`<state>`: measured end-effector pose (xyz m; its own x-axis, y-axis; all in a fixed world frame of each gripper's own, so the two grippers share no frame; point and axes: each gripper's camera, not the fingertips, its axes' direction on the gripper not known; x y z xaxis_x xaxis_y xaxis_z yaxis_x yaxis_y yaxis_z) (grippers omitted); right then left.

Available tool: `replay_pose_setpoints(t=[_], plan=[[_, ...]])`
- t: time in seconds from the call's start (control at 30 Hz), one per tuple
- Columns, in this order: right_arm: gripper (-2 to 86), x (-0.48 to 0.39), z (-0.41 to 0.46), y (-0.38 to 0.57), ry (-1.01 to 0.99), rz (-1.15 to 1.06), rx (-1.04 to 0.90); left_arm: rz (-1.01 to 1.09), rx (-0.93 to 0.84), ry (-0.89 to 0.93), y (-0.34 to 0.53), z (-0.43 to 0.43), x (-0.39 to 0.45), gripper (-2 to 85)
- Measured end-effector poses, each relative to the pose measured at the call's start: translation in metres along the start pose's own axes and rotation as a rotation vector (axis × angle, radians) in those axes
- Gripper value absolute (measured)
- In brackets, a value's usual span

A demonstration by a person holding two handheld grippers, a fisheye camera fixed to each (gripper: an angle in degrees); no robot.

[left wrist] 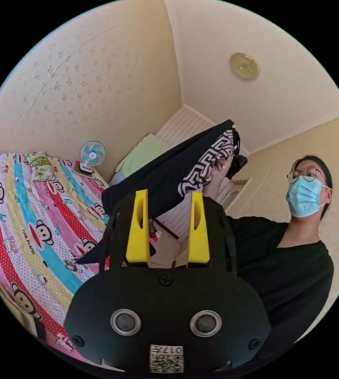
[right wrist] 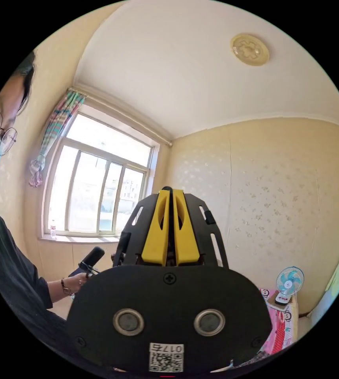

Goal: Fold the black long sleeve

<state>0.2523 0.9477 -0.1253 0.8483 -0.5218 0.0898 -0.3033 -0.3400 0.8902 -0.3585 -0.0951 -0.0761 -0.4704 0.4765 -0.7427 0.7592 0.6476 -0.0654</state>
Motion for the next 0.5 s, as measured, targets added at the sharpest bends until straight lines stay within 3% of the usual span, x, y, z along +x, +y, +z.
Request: replay_pose_setpoints(t=[0.23, 0.4, 0.5], plan=[[1.5, -0.050, 0.006, -0.045, 0.364, -0.149, -0.007, 0.125, -0.070, 0.106, -0.001, 0.098, 0.044, 18.2], [1.5, -0.053, -0.002, -0.041, 0.491, -0.117, -0.020, 0.159, 0.104, -0.186, -0.002, 0.083, 0.072, 2.9], [1.5, -0.024, -0.016, -0.034, 0.509, -0.057, -0.069, 0.103, 0.205, -0.233, -0.011, 0.033, 0.061, 1.2]])
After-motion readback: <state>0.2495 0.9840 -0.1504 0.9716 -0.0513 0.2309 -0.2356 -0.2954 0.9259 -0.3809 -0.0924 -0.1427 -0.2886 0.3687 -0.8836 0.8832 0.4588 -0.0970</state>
